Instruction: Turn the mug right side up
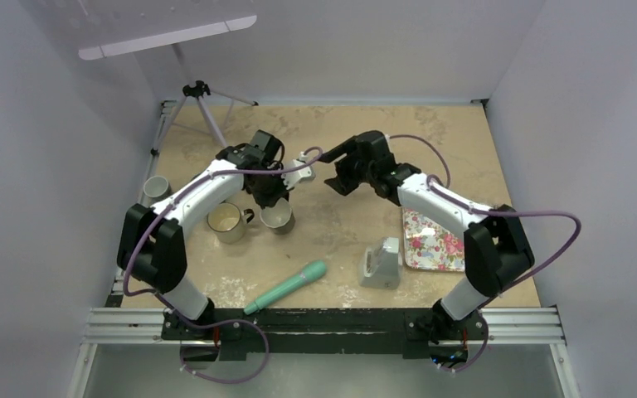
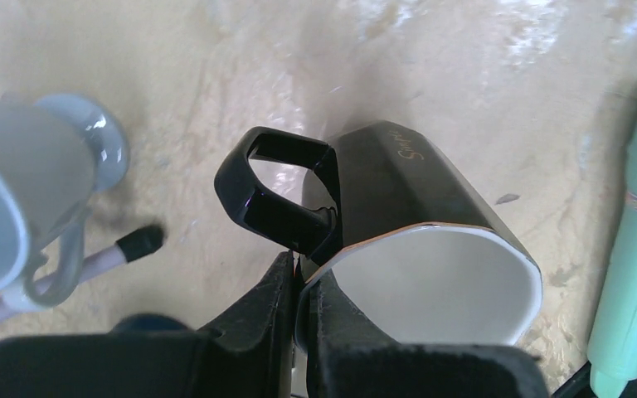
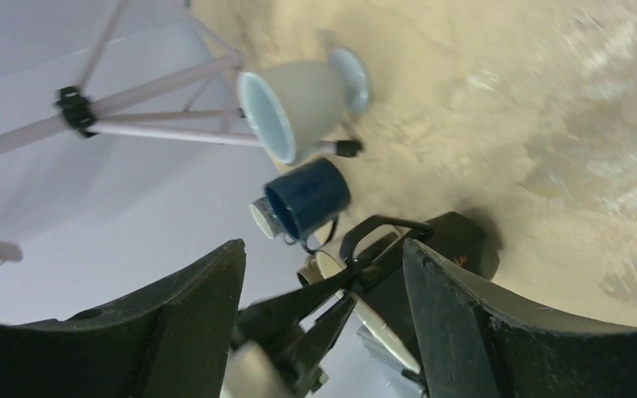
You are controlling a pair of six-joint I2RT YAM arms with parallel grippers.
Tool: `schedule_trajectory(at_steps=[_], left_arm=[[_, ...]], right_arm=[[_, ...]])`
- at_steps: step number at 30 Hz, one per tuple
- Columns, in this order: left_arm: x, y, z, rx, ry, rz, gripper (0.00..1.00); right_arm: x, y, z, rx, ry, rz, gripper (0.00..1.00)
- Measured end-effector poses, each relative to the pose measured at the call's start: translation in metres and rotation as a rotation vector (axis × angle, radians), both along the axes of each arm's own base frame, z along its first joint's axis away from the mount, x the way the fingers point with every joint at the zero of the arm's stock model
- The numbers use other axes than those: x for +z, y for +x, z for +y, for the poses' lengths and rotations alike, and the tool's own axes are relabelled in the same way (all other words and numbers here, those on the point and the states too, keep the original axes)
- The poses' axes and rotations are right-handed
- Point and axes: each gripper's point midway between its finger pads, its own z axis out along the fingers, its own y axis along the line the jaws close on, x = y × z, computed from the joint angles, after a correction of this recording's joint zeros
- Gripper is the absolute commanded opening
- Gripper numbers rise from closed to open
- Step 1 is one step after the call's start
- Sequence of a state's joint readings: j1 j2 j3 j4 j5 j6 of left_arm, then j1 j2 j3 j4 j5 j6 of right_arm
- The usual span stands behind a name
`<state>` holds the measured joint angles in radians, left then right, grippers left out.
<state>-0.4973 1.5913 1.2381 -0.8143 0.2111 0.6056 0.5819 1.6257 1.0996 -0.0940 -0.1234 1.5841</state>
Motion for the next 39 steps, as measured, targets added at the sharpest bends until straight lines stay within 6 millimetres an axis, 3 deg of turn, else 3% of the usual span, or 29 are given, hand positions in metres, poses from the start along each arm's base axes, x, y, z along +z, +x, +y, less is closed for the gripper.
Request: schedule_trajectory(at_steps=[3,8,12,18,23,27,31,34,39], left_arm=[[0.002,0.011,0.011,0.075,0.034,0.030,0.00],[-0.008,0.008,0.011,0.119,0.057,0.128,0.00],[-0.011,0.004,0.012,0.153,0.018,0.194,0.21],[-0.008,0.007,0.008,0.155,-0.032,0.194,0.63],[0.015,0.007,0.002,0.140,-0.085,0.160,0.85],[0.060,0.015,-0.011,0.126,-0.172,0.102,0.86],[0.095,0.016,-0.016,0.137,-0.229,0.060,0.87],[0.106,0.006,-0.016,0.151,-0.250,0.070,0.87],[0.116,-0.008,-0.017,0.154,-0.289,0.086,0.87]], right_arm=[[0.038,0.014,-0.015,-0.016,-0.062,-0.130,0.75],[0.093,0.023,-0.059,-0.054,-0.231,-0.335,0.79],[0.114,0.033,-0.100,-0.094,-0.464,-0.421,0.81],[0.089,0.027,-0.177,-0.161,-0.777,-0.328,0.81],[0.070,-0.008,-0.247,-0.273,-0.961,-0.210,0.80],[0.058,-0.047,-0.303,-0.394,-1.061,-0.127,0.80],[0.040,-0.087,-0.371,-0.609,-1.115,-0.002,0.82],[0.022,-0.119,-0.414,-0.771,-1.120,0.101,0.83],[0.001,-0.147,-0.448,-0.921,-1.084,0.226,0.84]])
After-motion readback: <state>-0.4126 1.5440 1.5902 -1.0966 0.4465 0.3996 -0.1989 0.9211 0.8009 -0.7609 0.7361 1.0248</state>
